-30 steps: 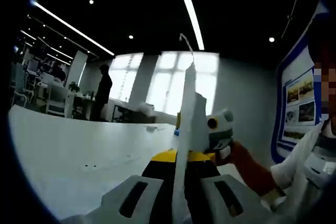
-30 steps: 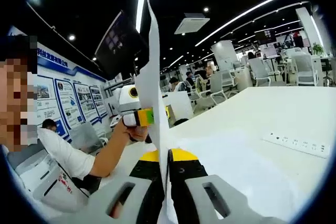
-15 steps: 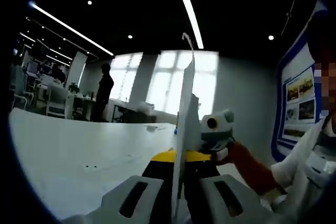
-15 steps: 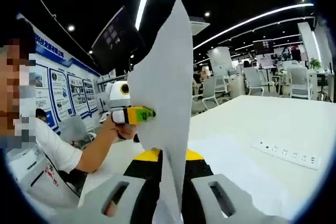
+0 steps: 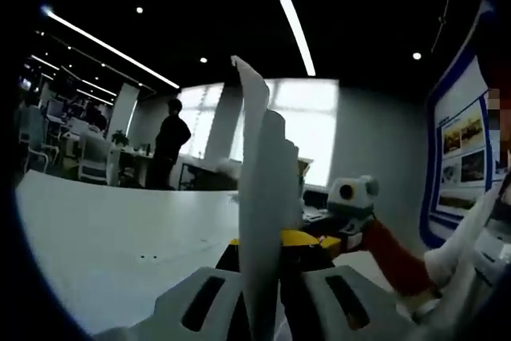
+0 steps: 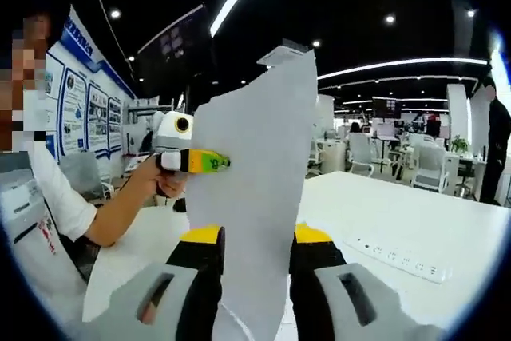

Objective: Organize the stack of printing papers by aligning and flattening the scattered papers on the table

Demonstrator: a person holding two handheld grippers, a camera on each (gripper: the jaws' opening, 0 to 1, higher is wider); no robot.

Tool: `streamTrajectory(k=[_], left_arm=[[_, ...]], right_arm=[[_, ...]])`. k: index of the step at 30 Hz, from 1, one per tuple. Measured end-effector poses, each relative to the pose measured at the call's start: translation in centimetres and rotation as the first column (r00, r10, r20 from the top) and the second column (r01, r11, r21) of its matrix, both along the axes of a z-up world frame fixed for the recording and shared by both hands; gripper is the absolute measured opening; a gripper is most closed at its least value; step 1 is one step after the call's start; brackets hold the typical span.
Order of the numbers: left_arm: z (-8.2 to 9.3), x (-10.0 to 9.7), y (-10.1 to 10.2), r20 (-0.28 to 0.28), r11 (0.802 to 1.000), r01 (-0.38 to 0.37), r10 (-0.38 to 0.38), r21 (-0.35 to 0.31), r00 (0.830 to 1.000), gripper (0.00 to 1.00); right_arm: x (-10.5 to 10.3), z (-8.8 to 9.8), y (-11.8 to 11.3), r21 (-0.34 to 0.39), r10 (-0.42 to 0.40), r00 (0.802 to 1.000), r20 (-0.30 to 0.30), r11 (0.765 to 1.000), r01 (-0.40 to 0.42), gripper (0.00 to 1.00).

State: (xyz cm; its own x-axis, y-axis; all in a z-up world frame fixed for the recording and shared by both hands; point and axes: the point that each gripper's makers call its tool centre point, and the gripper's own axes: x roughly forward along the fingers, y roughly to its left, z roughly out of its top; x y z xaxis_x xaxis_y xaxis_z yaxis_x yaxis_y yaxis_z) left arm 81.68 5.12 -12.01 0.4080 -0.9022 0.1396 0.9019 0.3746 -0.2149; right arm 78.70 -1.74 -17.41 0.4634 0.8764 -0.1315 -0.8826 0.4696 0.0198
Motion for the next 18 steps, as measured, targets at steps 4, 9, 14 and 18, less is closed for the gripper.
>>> streamTrajectory(k=[4, 9, 14, 18], left_arm=[[0.6, -0.2, -0.1, -0.008, 1.000, -0.013, 0.013, -0.023, 1.000, 0.06], [1.4, -0.5, -0.6, -0.016, 0.998, -0.017, 0.016, -0.057, 1.000, 0.05], [2.9, -1.7, -0.3, -0.031, 0.998, -0.022, 0.021, -0.058, 0.999, 0.06], [4.2, -3.2, 0.3, -0.008, 0.998, -0.044, 0.043, -0.036, 0.999, 0.06]], right_arm=[[-0.5, -0.8, -1.9, -0.044, -0.081, 0.996, -0.019, 0.996, 0.081, 0.37], [-1.1, -1.2, -3.9, -0.139, -0.143, 0.989, 0.021, 0.980, 0.145, 0.52], [-2.3, -0.6, -4.7, -0.151, -0.151, 0.988, 0.039, 0.976, 0.155, 0.57], [-2.9, -0.4, -5.0, -0.168, -0.145, 0.988, 0.051, 0.974, 0.152, 0.58]])
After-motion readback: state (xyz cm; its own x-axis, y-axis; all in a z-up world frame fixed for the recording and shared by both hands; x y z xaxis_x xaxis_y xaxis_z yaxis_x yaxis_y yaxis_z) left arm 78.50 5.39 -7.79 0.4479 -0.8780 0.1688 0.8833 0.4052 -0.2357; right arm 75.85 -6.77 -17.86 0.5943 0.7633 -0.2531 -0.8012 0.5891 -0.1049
